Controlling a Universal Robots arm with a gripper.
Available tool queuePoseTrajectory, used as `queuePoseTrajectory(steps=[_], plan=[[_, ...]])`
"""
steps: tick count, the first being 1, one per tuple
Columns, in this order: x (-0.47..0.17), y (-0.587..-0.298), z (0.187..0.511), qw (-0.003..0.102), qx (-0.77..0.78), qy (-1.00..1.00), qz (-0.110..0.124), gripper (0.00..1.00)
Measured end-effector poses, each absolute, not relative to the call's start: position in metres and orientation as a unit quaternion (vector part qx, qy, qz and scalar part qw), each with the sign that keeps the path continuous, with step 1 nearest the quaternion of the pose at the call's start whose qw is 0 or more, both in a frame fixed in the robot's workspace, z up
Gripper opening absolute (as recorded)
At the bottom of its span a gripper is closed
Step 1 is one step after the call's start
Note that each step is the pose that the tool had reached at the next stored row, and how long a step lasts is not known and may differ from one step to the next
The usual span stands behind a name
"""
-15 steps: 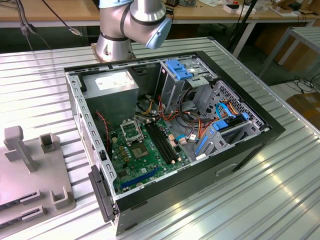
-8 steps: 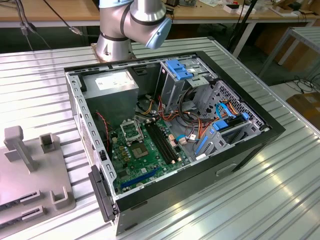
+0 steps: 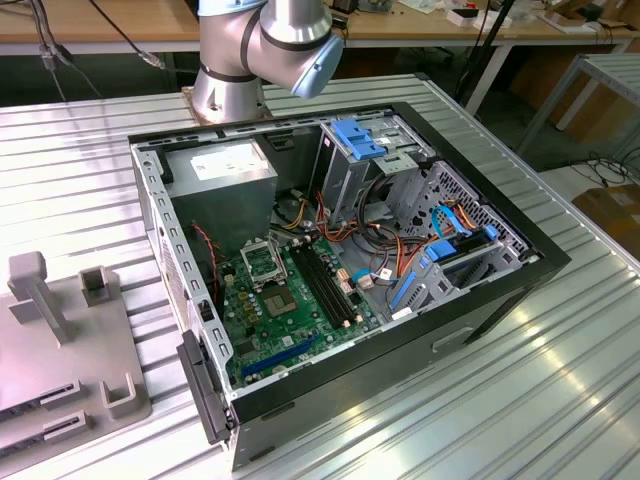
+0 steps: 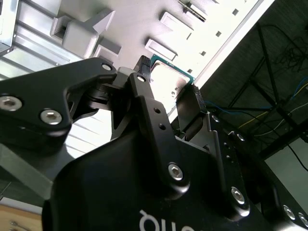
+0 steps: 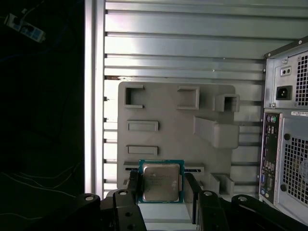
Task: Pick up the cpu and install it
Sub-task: 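Pick up the cpu and move it towards the insertion slot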
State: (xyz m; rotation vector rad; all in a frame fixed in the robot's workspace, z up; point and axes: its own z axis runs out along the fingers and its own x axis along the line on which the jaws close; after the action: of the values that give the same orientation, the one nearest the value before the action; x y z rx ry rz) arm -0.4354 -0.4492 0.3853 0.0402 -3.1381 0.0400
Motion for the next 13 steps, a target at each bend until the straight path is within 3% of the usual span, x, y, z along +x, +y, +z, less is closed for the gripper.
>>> queuePoseTrajectory(steps=[13], plan=[[-0.4299,-0.4492,0.3855,0.001,0.013,-1.000,0.013,0.47]])
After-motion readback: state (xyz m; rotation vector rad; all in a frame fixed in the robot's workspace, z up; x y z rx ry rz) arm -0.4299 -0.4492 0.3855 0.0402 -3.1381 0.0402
